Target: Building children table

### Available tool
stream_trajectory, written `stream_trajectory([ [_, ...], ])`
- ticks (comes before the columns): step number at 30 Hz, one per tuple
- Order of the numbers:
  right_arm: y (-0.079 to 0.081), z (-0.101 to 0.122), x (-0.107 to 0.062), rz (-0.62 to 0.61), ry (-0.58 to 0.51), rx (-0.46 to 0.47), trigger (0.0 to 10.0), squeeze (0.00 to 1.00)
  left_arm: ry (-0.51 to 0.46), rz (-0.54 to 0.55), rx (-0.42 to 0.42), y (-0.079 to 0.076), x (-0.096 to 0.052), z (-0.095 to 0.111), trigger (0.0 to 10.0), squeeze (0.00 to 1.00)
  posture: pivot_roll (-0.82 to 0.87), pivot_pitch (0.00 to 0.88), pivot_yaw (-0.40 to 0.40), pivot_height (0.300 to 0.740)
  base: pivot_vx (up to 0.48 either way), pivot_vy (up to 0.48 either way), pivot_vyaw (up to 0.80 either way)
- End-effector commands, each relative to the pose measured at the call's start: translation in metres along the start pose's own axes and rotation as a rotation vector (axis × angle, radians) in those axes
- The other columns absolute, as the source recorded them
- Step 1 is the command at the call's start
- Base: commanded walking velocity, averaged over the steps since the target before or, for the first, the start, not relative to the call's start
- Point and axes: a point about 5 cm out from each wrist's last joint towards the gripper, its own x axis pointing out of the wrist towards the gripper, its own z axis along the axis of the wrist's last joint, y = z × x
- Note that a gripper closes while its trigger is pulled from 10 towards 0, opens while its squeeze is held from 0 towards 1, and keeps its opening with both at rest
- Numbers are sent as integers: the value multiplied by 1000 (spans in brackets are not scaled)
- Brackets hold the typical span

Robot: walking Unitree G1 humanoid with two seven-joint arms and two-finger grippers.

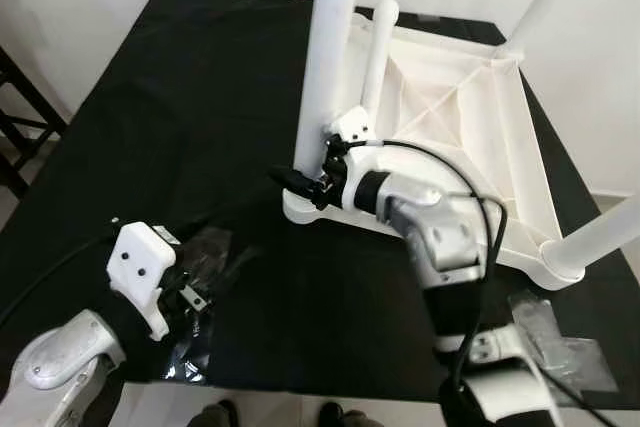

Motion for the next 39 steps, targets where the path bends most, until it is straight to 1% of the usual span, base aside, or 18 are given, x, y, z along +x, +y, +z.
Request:
stream_trajectory([
  [1,0,-3,-4,145,9,-61,10000,0,13,-11,-10,-4,-1,-3,10000,0,136,277,-112,740,0,0,0],
  [2,0,-3,-4,145,9,-61,10000,0,13,-11,-10,-4,-1,-3,10000,0,136,277,-112,740,0,0,0],
  [3,-3,-5,-5,172,33,-85,10000,0,14,-13,-9,-4,0,-3,10000,0,137,277,-113,740,0,0,0],
  [5,-11,-13,-9,247,86,-101,10000,0,16,-19,-7,-5,0,-3,10000,0,146,278,-111,740,0,0,0],
  [7,-13,-15,-10,266,95,-101,10000,0,18,-23,-5,-6,0,-3,10000,0,146,278,-111,740,0,0,0],
  [10,-20,-15,-8,260,82,-90,10000,0,23,-28,-1,-6,0,-3,10000,0,152,280,-110,740,0,0,0],
  [11,-25,-7,-3,271,24,-56,0,0,27,-30,2,-6,-1,-3,10000,0,158,282,-107,740,0,0,0],
  [12,-25,-7,-3,271,24,-56,0,0,27,-30,2,-6,-1,-3,10000,0,158,282,-107,740,0,0,0],
  [14,-25,-2,0,307,-13,-33,0,0,29,-31,4,-5,-2,-2,10000,0,162,284,-105,740,0,0,0],
  [19,-22,-1,4,369,-33,-50,0,0,31,-32,7,-5,-3,-2,10000,0,169,286,-106,740,0,0,0],
  [26,-20,-5,6,435,-54,-39,0,0,33,-33,9,-5,-3,-2,10000,0,170,287,-106,740,0,0,0],
  [27,-21,-7,5,438,-34,-24,9490,0,33,-34,9,-5,-3,-2,10000,0,170,286,-107,740,0,0,0],
  [28,-21,-7,5,438,-34,-24,9490,0,33,-34,9,-5,-3,-2,10000,0,170,286,-107,740,0,0,0],
  [29,-21,-8,3,473,-18,-6,10000,1000,33,-35,8,-5,-3,-2,10000,0,168,287,-106,740,0,0,0],
  [30,-20,-9,-3,545,-5,17,10000,1000,33,-37,8,-6,-2,-2,10000,0,169,287,-105,740,0,0,0],
  [32,-20,-9,-4,563,-5,20,10000,1000,33,-37,8,-6,-2,-2,10000,0,169,287,-105,740,0,0,0],
  [36,-25,-6,-5,497,-26,-14,10000,1000,33,-42,6,-6,-1,-2,10000,0,165,285,-103,740,0,0,0],
  [39,-28,-2,-2,452,-55,-26,10000,1000,31,-46,4,-7,-1,-2,10000,0,164,284,-102,740,0,0,0],
])
